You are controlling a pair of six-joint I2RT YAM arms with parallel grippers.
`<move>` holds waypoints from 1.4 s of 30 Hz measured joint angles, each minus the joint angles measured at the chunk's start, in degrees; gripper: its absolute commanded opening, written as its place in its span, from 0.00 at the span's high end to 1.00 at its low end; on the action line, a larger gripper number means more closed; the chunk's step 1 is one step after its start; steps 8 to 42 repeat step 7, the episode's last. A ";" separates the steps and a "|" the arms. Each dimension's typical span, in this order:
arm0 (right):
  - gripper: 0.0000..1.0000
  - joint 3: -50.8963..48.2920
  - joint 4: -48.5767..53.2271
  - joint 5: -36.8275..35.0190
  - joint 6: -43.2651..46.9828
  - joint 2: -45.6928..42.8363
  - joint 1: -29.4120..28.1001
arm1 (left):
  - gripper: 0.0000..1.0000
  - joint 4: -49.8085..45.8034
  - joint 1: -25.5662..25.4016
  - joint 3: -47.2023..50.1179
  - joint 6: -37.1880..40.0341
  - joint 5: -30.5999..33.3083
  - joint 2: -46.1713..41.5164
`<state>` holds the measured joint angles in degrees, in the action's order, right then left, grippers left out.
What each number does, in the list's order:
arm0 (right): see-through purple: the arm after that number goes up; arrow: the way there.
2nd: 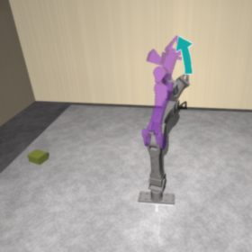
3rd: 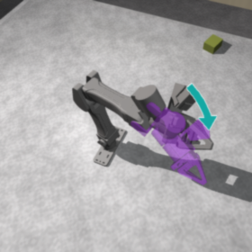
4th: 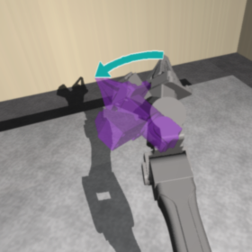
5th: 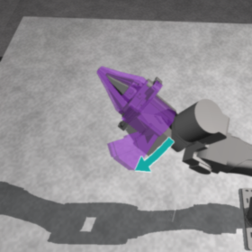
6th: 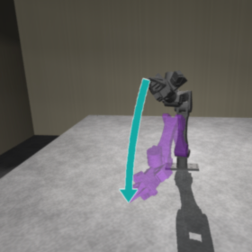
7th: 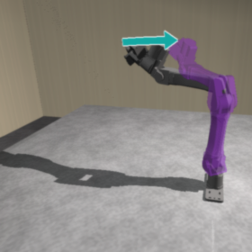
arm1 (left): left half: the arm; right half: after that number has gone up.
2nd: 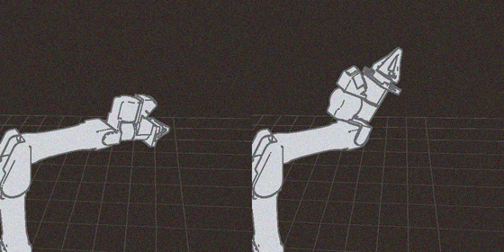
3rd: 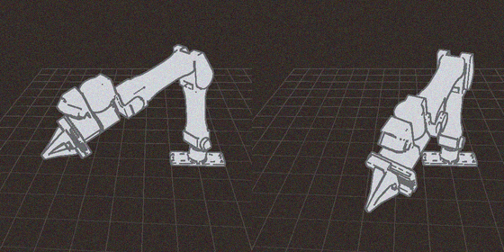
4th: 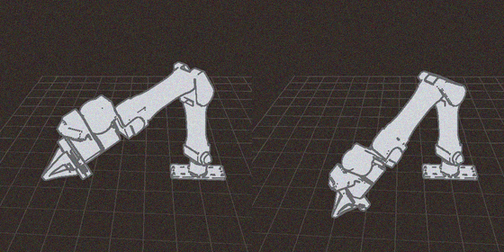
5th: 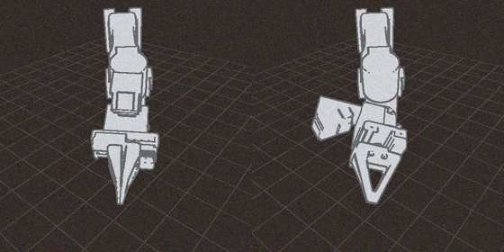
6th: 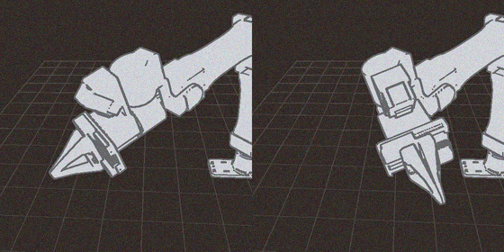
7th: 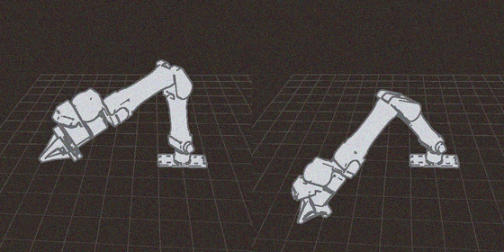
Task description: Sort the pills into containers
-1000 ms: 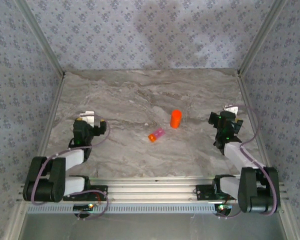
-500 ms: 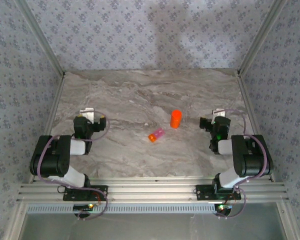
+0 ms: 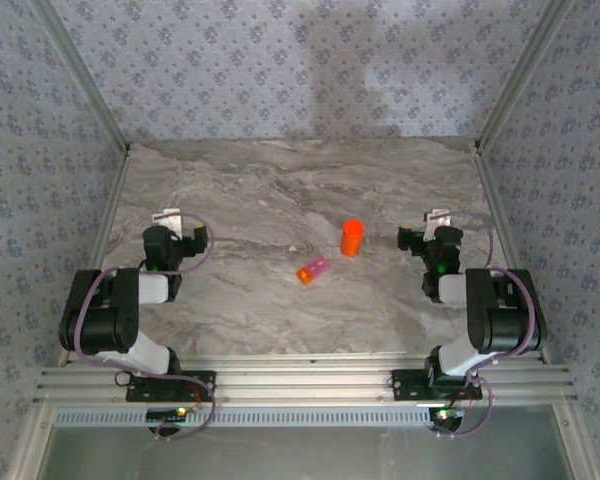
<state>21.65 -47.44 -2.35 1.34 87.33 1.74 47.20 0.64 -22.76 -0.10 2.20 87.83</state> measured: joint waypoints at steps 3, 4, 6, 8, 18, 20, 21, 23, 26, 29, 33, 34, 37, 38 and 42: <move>0.00 0.00 0.11 0.11 -0.02 0.00 0.02 | 0.01 -0.26 0.00 0.00 -0.02 0.00 0.00; 0.00 0.02 0.15 0.26 -0.02 0.00 0.07 | 0.01 -0.35 0.00 0.00 -0.02 0.00 0.00; 0.00 0.04 0.42 0.26 -0.02 0.00 0.07 | 0.01 -0.48 0.00 0.00 -0.02 0.00 0.00; 0.00 0.04 0.50 0.26 -0.02 0.00 0.07 | 0.01 -0.55 0.00 0.00 -0.02 0.00 0.00; 0.00 0.04 0.50 0.26 -0.02 0.00 0.07 | 0.01 -0.55 0.00 0.00 -0.02 0.00 0.00; 0.00 0.04 0.50 0.26 -0.02 0.00 0.07 | 0.01 -0.55 0.00 0.00 -0.02 0.00 0.00; 0.00 0.04 0.50 0.26 -0.02 0.00 0.07 | 0.01 -0.55 0.00 0.00 -0.02 0.00 0.00; 0.00 0.04 0.50 0.26 -0.02 0.00 0.07 | 0.01 -0.55 0.00 0.00 -0.02 0.00 0.00; 0.00 0.04 0.50 0.26 -0.02 0.00 0.07 | 0.01 -0.55 0.00 0.00 -0.02 0.00 0.00; 0.00 0.04 0.50 0.26 -0.02 0.00 0.07 | 0.01 -0.55 0.00 0.00 -0.02 0.00 0.00; 0.00 0.04 0.50 0.26 -0.02 0.00 0.07 | 0.01 -0.55 0.00 0.00 -0.02 0.00 0.00; 0.00 0.04 0.50 0.26 -0.02 0.00 0.07 | 0.01 -0.55 0.00 0.00 -0.02 0.00 0.00; 0.00 0.04 0.50 0.26 -0.02 0.00 0.07 | 0.01 -0.55 0.00 0.00 -0.02 0.00 0.00; 0.00 0.04 0.50 0.26 -0.02 0.00 0.07 | 0.01 -0.55 0.00 0.00 -0.02 0.00 0.00; 0.00 0.04 0.50 0.26 -0.02 0.00 0.07 | 0.01 -0.55 0.00 0.00 -0.02 0.00 0.00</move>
